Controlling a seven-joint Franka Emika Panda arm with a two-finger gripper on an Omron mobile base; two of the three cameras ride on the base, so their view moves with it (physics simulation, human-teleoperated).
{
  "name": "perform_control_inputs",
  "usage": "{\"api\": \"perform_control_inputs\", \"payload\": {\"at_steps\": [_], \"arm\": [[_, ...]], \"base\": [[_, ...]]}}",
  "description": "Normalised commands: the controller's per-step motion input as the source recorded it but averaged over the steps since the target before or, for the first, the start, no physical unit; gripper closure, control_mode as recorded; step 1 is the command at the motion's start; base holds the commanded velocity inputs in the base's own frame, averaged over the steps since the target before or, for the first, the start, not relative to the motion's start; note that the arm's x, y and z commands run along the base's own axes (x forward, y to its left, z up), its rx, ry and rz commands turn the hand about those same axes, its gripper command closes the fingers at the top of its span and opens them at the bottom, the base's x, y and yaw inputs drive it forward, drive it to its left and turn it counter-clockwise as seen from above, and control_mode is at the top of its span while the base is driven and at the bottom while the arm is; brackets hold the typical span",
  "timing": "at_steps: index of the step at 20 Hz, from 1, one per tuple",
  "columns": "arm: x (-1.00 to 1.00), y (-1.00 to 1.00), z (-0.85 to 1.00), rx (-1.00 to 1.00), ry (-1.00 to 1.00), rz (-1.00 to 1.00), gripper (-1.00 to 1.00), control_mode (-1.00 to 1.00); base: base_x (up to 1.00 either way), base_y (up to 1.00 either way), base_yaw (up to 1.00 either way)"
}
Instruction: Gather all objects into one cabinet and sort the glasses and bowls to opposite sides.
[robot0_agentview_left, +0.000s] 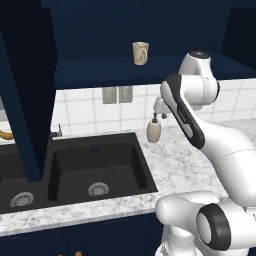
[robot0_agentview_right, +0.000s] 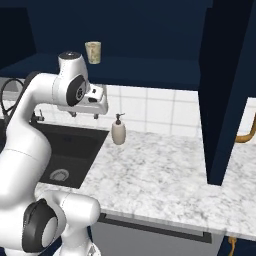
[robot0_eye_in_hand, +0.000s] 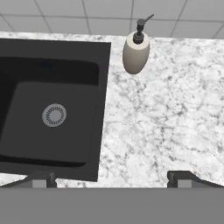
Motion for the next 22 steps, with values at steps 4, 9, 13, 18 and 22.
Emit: {"api": "perform_control_inputs", "payload": {"at_steps": [4, 9, 13, 18, 22], "arm": [[0.0, 0.0, 0.0, 0.0, 0.0, 0.0, -1.0, 1.0], [0.0, 0.0, 0.19, 0.0, -0.08, 0.0, -1.0, -1.0], [0.0, 0.03, 0.66, -0.01, -0.18, -0.01, -1.0, -1.0], [0.05, 0.11, 0.77, -0.05, -0.28, -0.03, -1.0, -1.0], [0.12, 0.11, 0.74, -0.03, -0.32, -0.05, -1.0, -1.0]], "base": [[0.16, 0.1, 0.0], [0.0, 0.02, 0.0], [0.0, 0.0, 0.0], [0.0, 0.0, 0.0], [0.0, 0.0, 0.0]]}}
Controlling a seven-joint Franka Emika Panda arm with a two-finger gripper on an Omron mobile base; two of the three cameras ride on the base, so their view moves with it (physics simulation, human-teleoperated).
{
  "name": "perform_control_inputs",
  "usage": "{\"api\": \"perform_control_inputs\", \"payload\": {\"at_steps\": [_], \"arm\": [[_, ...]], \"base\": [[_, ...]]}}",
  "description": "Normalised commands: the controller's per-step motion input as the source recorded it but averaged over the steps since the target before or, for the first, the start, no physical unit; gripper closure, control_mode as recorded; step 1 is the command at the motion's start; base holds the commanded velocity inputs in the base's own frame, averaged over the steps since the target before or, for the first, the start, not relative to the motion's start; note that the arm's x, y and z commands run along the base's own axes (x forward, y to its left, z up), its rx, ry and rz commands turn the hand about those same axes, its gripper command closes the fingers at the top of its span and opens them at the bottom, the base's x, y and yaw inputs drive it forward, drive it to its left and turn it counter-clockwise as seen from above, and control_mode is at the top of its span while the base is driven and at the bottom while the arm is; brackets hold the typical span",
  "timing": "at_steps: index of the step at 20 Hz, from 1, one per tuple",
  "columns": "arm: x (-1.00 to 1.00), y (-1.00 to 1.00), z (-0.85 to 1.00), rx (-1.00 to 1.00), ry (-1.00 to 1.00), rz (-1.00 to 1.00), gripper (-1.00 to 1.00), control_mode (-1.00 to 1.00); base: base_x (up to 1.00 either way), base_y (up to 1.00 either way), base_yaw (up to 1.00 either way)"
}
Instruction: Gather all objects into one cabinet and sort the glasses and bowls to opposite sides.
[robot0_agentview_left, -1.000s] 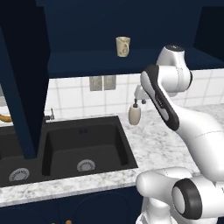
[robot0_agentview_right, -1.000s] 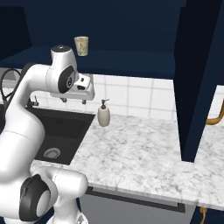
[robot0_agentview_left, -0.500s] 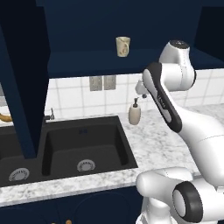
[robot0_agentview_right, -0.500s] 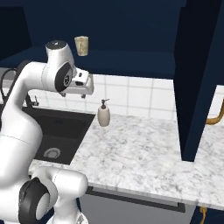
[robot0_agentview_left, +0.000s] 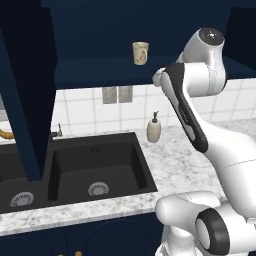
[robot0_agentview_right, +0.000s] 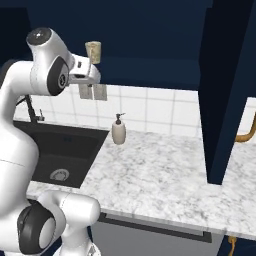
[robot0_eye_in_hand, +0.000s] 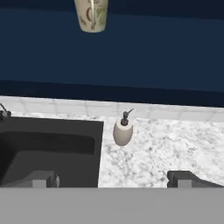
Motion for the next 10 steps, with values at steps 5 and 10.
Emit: {"api": "perform_control_inputs", "payload": {"at_steps": [5, 10], "arm": [[0.29, 0.01, 0.58, 0.0, -0.32, -0.01, -1.0, -1.0], [0.39, 0.03, 0.32, 0.0, -0.26, 0.0, -1.0, -1.0]], "base": [[0.0, 0.0, 0.0], [0.0, 0.0, 0.0]]}}
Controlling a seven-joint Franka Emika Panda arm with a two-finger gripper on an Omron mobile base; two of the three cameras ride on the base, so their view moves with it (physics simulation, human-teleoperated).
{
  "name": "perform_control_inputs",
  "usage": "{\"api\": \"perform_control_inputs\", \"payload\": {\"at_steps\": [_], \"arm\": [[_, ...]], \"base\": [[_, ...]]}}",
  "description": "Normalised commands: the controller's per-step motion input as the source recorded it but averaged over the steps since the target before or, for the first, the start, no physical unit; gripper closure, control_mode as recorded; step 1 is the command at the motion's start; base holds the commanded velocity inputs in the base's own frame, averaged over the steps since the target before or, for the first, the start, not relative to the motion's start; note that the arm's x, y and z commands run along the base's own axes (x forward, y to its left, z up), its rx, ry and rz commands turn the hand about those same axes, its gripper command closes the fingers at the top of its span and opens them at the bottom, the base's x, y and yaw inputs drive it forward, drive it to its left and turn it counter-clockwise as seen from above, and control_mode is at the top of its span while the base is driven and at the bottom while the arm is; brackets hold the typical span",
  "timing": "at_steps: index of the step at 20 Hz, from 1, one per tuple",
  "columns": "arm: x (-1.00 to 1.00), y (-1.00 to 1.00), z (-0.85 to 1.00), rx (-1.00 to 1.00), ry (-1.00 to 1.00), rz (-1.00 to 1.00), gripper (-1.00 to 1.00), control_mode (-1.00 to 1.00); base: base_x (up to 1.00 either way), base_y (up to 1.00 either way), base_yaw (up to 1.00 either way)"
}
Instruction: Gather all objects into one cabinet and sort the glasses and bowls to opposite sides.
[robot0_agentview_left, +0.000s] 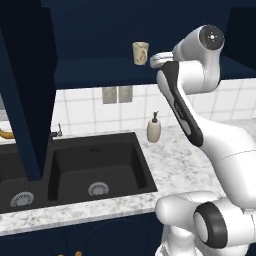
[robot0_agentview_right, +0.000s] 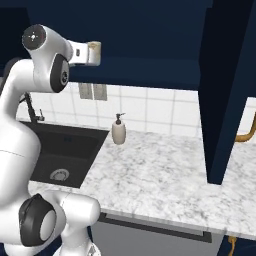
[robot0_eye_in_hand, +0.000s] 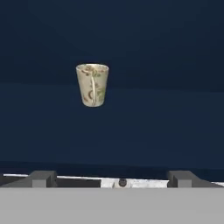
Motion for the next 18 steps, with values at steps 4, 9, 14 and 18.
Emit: {"api": "perform_control_inputs", "payload": {"at_steps": [4, 9, 14, 18], "arm": [[0.3, 0.0, 0.19, 0.0, -0.22, 0.0, -1.0, -1.0], [0.13, 0.0, 0.13, 0.0, -0.23, 0.0, -1.0, -1.0], [0.18, 0.0, 0.1, 0.0, -0.15, 0.0, -1.0, -1.0], [0.13, 0.1, 0.01, 0.0, -0.05, 0.0, -1.0, -1.0]], "base": [[0.0, 0.0, 0.0], [0.0, 0.0, 0.0], [0.0, 0.0, 0.0], [0.0, 0.0, 0.0]]}}
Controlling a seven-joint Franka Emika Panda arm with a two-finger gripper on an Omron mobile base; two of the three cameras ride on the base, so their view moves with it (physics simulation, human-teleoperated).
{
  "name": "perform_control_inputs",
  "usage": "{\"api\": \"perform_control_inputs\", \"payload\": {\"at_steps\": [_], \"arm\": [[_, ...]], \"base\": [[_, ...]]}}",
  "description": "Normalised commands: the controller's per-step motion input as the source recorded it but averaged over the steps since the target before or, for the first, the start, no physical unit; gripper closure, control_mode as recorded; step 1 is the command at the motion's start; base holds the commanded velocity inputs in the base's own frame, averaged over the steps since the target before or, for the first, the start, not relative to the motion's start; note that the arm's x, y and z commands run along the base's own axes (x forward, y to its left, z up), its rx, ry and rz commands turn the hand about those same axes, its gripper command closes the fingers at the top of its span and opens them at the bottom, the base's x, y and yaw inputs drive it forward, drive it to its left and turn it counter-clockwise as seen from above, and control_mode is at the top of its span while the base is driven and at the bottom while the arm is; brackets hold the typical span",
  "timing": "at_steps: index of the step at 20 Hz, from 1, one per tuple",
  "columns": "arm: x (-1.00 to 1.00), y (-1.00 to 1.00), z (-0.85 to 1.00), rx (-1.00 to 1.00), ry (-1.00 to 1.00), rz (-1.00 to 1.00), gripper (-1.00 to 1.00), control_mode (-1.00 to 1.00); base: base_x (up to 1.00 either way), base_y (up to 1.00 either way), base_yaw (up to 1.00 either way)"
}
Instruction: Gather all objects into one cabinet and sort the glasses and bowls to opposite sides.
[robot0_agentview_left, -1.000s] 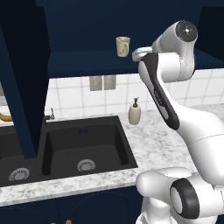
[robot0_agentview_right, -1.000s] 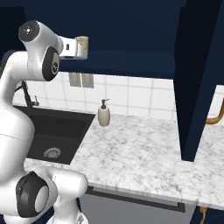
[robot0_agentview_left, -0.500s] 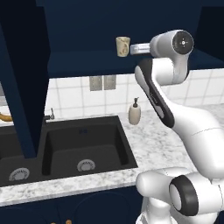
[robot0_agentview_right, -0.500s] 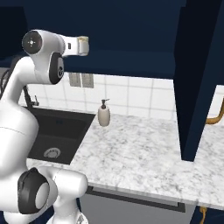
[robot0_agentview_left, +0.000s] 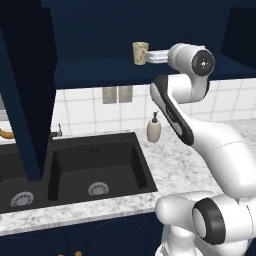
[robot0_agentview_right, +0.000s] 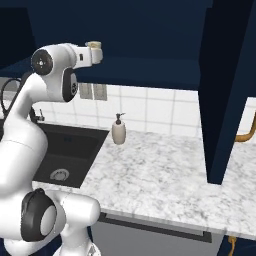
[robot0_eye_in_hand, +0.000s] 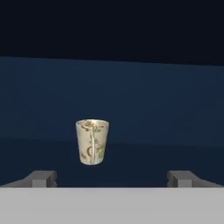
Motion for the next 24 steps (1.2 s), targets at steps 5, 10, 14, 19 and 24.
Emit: {"api": "perform_control_inputs", "payload": {"at_steps": [5, 10, 14, 19, 24], "arm": [[0.14, 0.05, 0.0, 0.0, 0.0, 0.02, -1.0, -1.0], [0.36, 0.1, 0.0, 0.0, 0.0, 0.0, -1.0, -1.0], [0.33, 0.15, -0.03, 0.0, 0.0, 0.0, -1.0, -1.0], [0.15, 0.01, 0.0, 0.0, 0.01, 0.0, -1.0, -1.0], [0.0, 0.0, 0.0, 0.0, 0.02, 0.0, -1.0, -1.0]], "base": [[0.0, 0.0, 0.0], [0.0, 0.0, 0.0], [0.0, 0.0, 0.0], [0.0, 0.0, 0.0], [0.0, 0.0, 0.0]]}}
